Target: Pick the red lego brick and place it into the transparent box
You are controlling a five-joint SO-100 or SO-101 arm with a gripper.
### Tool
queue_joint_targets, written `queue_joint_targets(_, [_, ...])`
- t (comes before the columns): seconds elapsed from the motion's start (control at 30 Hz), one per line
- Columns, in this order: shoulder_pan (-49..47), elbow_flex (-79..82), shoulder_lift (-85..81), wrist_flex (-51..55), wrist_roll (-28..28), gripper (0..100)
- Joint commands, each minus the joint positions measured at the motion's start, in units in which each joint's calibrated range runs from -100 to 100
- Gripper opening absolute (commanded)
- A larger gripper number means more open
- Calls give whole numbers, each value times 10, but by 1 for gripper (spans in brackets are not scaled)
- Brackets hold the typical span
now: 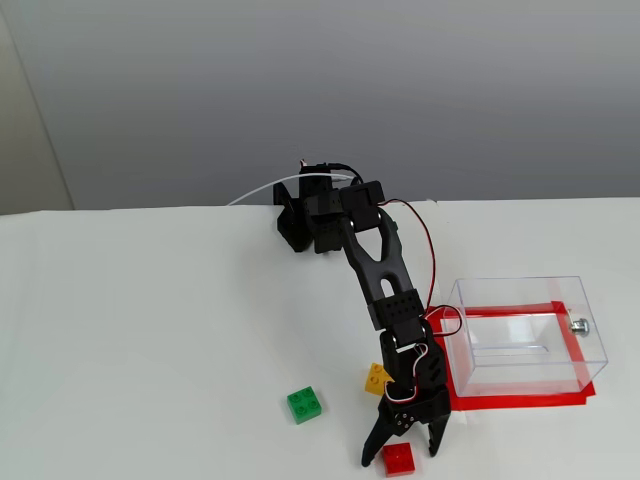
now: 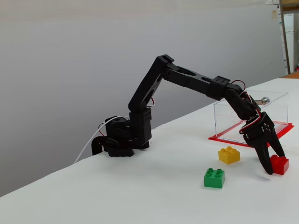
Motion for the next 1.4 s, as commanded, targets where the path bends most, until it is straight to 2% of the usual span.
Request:
queue_joint_targets(0.0, [6,-20,-7,-4,-2,38])
queue_joint_targets(0.17, [7,-19,-8,-4,-2,19])
queue_joint_targets(0.33, [7,-18,-9,-4,-2,12])
queue_joint_targets(0.73, [7,-22,-29,3,0,11])
queue_joint_targets(1.37, [14,-16,-257,4,4,11])
